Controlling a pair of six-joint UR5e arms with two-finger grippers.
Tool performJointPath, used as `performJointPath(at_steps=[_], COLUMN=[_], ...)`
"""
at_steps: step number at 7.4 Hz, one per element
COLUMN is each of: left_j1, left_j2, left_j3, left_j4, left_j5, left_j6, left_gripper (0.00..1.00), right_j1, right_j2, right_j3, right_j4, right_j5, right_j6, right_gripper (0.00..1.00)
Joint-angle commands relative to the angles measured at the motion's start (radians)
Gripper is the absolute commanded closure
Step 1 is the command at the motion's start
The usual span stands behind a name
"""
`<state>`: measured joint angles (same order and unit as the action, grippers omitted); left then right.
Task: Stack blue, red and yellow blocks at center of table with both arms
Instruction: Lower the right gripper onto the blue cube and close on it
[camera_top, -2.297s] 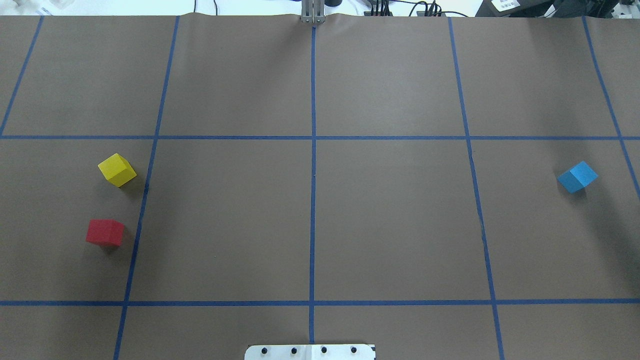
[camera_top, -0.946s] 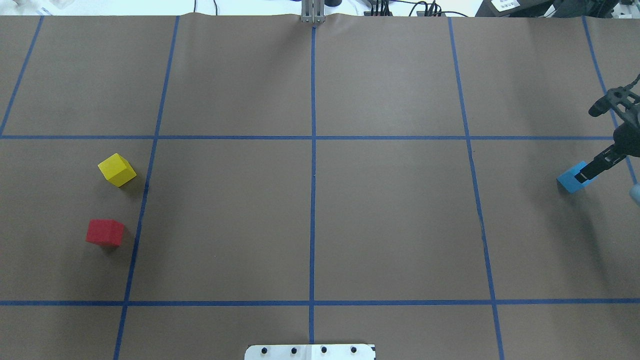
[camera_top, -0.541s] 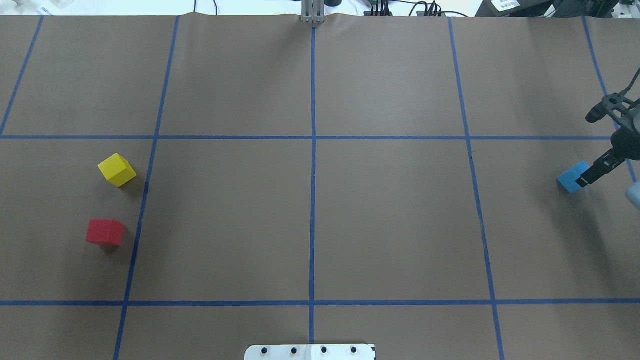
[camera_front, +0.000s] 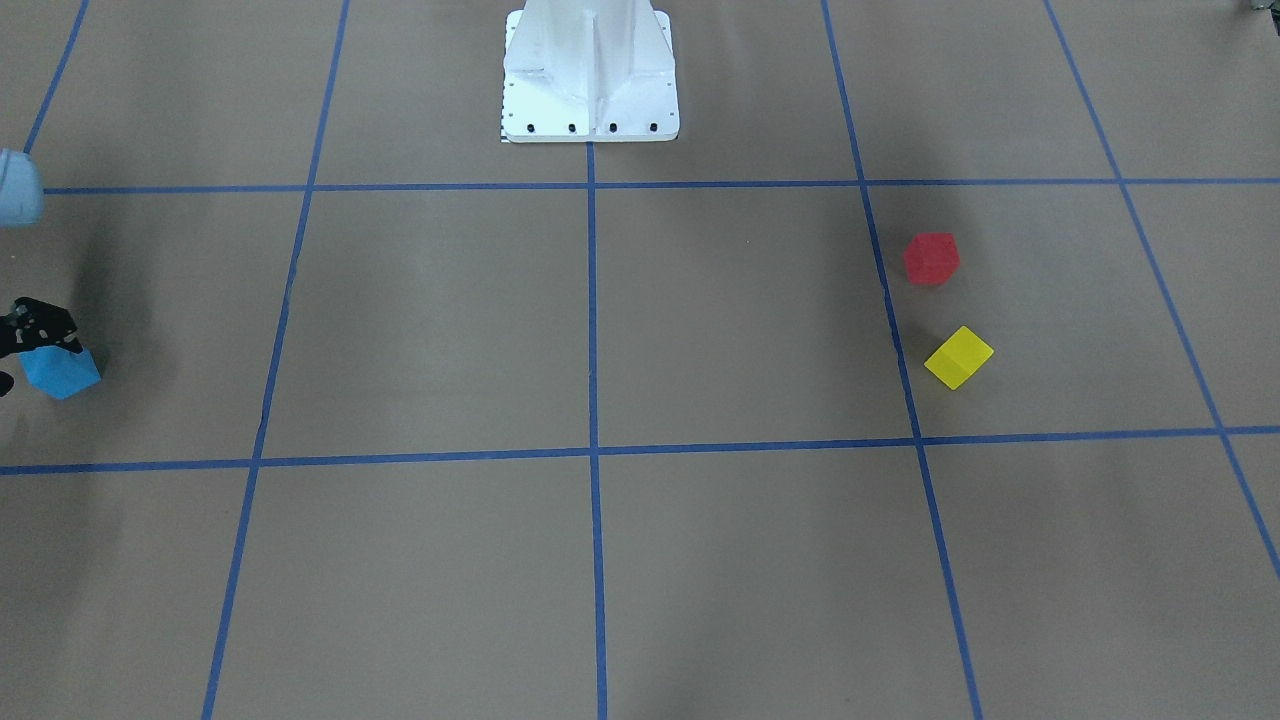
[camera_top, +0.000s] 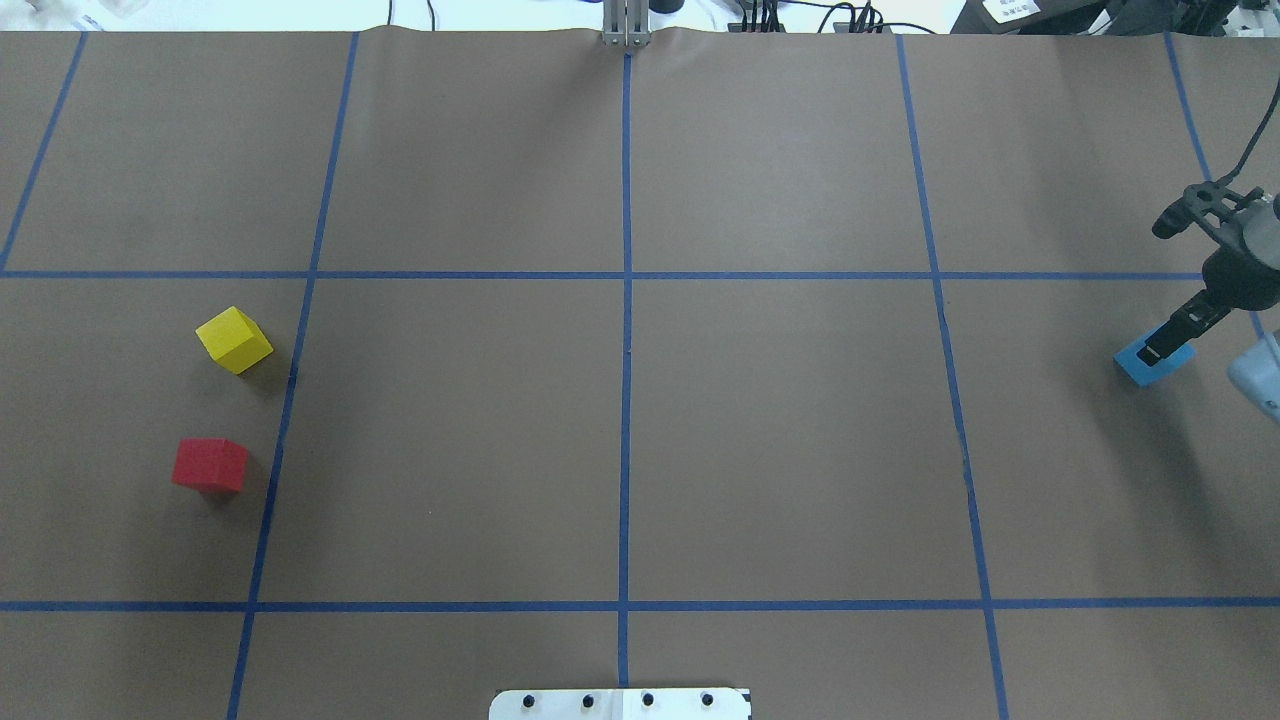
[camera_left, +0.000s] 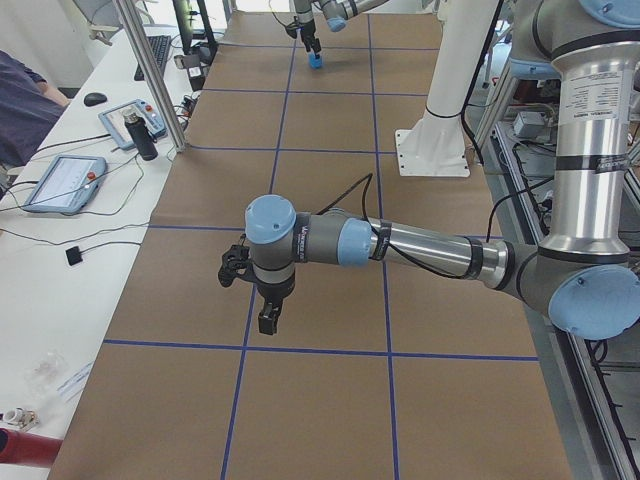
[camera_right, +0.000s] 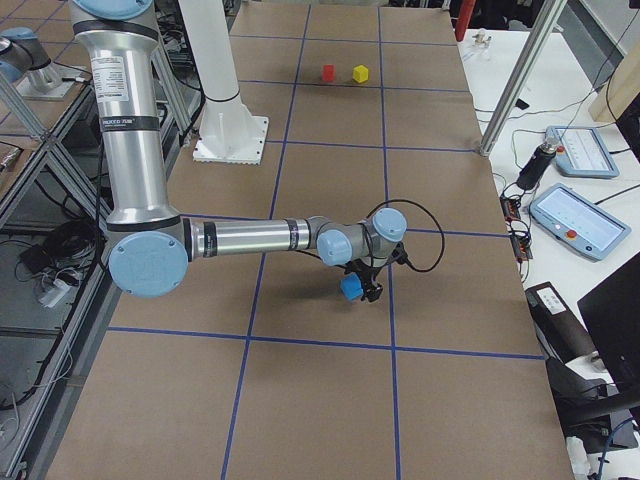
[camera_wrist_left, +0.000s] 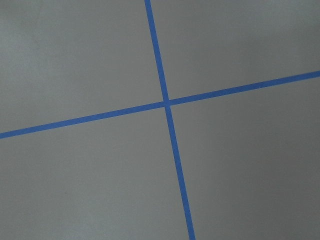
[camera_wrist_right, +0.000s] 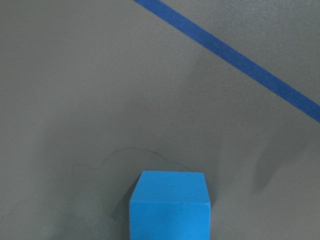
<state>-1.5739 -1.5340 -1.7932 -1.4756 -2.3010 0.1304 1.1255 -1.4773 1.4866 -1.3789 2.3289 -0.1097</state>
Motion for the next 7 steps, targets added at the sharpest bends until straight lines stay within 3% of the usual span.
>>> performJointPath(at_steps=[1, 2, 3, 4, 5, 6, 7], left_j1=[0.000, 0.000, 0.000, 0.000, 0.000, 0.000, 0.000], left_j2=[0.000, 0.000, 0.002, 0.002, 0.002, 0.002, 0.002], left_j3=[0.001, 0.000, 0.003, 0.001, 0.003, 0.000, 0.000], left_j4=[0.000, 0.000, 0.000, 0.000, 0.001, 0.001, 0.001], left_j5=[0.000, 0.000, 0.000, 0.000, 0.000, 0.000, 0.000], left_j6=[0.000, 0.002, 0.002, 0.002, 0.000, -0.003, -0.003], left_gripper=[0.00, 0.00, 0.00, 0.00, 0.00, 0.00, 0.00], right_j1=[-0.006, -0.007, -0.009, -0.012, -0.019, -0.018, -0.013], right_j2=[0.003, 0.003, 0.005, 0.008, 0.012, 0.012, 0.011], right_j3=[0.000, 0.001, 0.003, 0.000, 0.000, -0.002, 0.009], right_j4=[-0.002, -0.002, -0.002, -0.003, 0.000, 0.001, 0.000], right_j5=[0.006, 0.015, 0.017, 0.017, 0.015, 0.013, 0.020], right_j6=[0.013, 0.013, 0.018, 0.028, 0.027, 0.025, 0.025], right_gripper=[0.08, 0.09, 0.16, 0.42, 0.82, 1.00, 1.00])
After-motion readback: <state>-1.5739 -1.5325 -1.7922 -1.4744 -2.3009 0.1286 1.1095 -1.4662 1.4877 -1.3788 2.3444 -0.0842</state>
